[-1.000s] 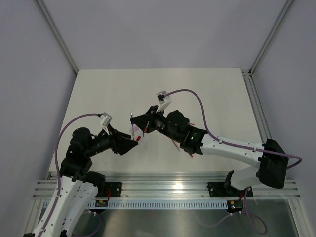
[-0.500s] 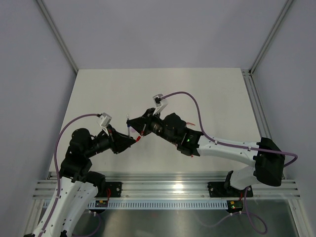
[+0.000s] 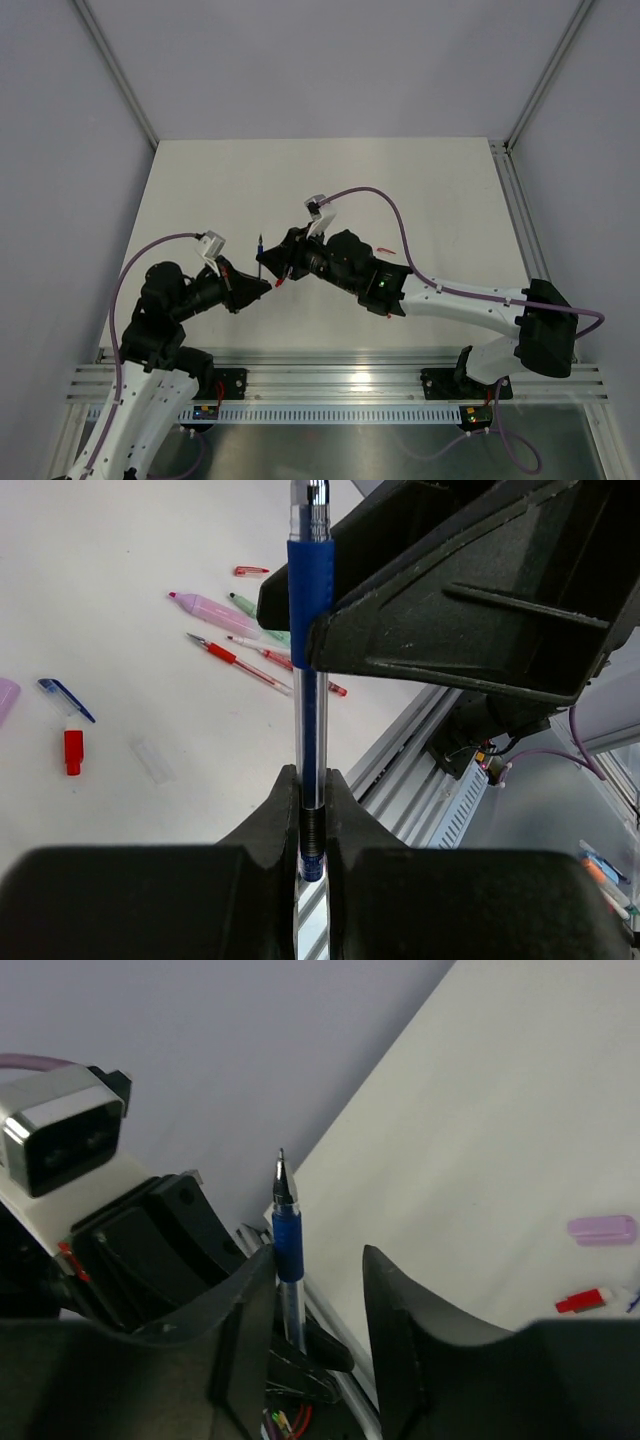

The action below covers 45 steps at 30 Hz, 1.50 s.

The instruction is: Insert the pens into the pen caps

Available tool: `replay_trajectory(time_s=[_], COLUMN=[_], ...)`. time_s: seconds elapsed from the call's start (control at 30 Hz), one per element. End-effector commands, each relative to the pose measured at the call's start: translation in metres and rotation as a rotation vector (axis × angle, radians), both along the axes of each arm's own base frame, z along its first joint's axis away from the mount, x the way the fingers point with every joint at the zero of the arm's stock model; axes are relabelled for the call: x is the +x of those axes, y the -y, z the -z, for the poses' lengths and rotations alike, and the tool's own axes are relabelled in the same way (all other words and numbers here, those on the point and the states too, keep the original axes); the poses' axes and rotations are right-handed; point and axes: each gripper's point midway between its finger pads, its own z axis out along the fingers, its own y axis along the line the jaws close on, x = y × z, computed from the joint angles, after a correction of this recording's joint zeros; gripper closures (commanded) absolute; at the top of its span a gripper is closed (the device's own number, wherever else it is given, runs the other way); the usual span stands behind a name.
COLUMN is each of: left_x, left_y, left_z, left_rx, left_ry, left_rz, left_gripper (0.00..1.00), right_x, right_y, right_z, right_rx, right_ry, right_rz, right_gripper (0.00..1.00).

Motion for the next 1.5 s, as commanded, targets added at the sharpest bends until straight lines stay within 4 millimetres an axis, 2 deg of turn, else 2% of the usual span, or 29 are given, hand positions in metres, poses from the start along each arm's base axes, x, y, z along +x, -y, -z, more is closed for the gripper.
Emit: replay_trajectory(time_s=[0.0, 0.07, 0.2, 0.3, 0.33, 0.37, 0.47, 0.5, 0.53, 0.57, 0.63, 0.67, 0.73, 0.77, 0.83, 0.87, 0.93, 0.97, 1.03, 1.07, 1.17, 1.23, 1.47], left_x=[0.005, 0.008, 0.012, 0.015, 0.016, 0.017, 0.016, 0.016, 0.016, 0.016, 0.016, 0.015, 0.014, 0.014, 0.014, 0.013, 0.012, 0.012, 0.011, 0.011, 0.011, 0.011, 0.012], left_y=[-0.003, -0.006, -0.014, -0.021, -0.023, -0.026, -0.029, -0.030, -0.031, -0.032, -0.033, -0.033, -0.034, -0.035, -0.035, -0.035, -0.034, -0.035, -0.035, -0.035, -0.036, -0.036, -0.038], left_z=[-0.018, -0.019, -0.017, -0.019, -0.019, -0.019, -0.022, -0.024, -0.025, -0.025, -0.025, -0.026, -0.027, -0.027, -0.027, -0.027, -0.028, -0.029, -0.029, -0.029, -0.029, -0.029, -0.029], left_rx=[-0.005, 0.003, 0.028, 0.041, 0.044, 0.049, 0.047, 0.047, 0.048, 0.051, 0.052, 0.048, 0.046, 0.048, 0.049, 0.050, 0.046, 0.045, 0.046, 0.048, 0.048, 0.049, 0.051], left_ry=[0.091, 0.099, 0.099, 0.111, 0.112, 0.112, 0.130, 0.137, 0.143, 0.143, 0.145, 0.149, 0.157, 0.156, 0.156, 0.159, 0.161, 0.165, 0.166, 0.168, 0.169, 0.167, 0.167], left_rz=[-0.022, -0.050, -0.107, -0.154, -0.168, -0.185, -0.207, -0.213, -0.219, -0.226, -0.230, -0.230, -0.231, -0.239, -0.242, -0.238, -0.238, -0.239, -0.240, -0.242, -0.245, -0.249, -0.260], left_gripper=[1.00, 1.00, 1.00, 1.00, 1.00, 1.00, 1.00, 1.00, 1.00, 1.00, 1.00, 1.00, 1.00, 1.00, 1.00, 1.00, 1.00, 1.00, 1.00, 1.00, 1.00, 1.00, 1.00], right_x=[-0.003, -0.003, -0.003, 0.006, 0.006, 0.015, 0.029, 0.039, 0.044, 0.050, 0.064, 0.069, 0.081, 0.085, 0.094, 0.097, 0.103, 0.104, 0.106, 0.107, 0.113, 0.115, 0.119], right_y=[0.005, 0.009, 0.024, 0.039, 0.045, 0.050, 0.055, 0.056, 0.057, 0.056, 0.054, 0.054, 0.050, 0.049, 0.045, 0.044, 0.038, 0.037, 0.028, 0.028, 0.019, 0.020, 0.014], right_z=[0.000, 0.007, 0.015, 0.035, 0.050, 0.062, 0.087, 0.100, 0.107, 0.128, 0.131, 0.149, 0.150, 0.166, 0.167, 0.183, 0.183, 0.196, 0.197, 0.206, 0.208, 0.217, 0.231], right_rx=[-0.100, -0.152, -0.213, -0.271, -0.312, -0.332, -0.391, -0.443, -0.471, -0.532, -0.584, -0.630, -0.657, -0.696, -0.724, -0.763, -0.782, -0.808, -0.806, -0.821, -0.817, -0.848, -0.889], right_ry=[0.014, 0.004, 0.005, -0.015, -0.048, -0.075, -0.126, -0.153, -0.164, -0.189, -0.187, -0.202, -0.200, -0.215, -0.210, -0.224, -0.222, -0.235, -0.244, -0.254, -0.248, -0.253, -0.259], right_rz=[-0.003, -0.001, 0.021, 0.070, 0.079, 0.090, 0.109, 0.123, 0.127, 0.132, 0.152, 0.160, 0.176, 0.179, 0.192, 0.193, 0.189, 0.184, 0.168, 0.167, 0.170, 0.175, 0.153], right_gripper=[0.49, 0.41, 0.42, 0.51, 0.54, 0.59, 0.66, 0.69, 0.70, 0.70, 0.73, 0.73, 0.73, 0.73, 0.73, 0.73, 0.74, 0.74, 0.74, 0.74, 0.74, 0.74, 0.74])
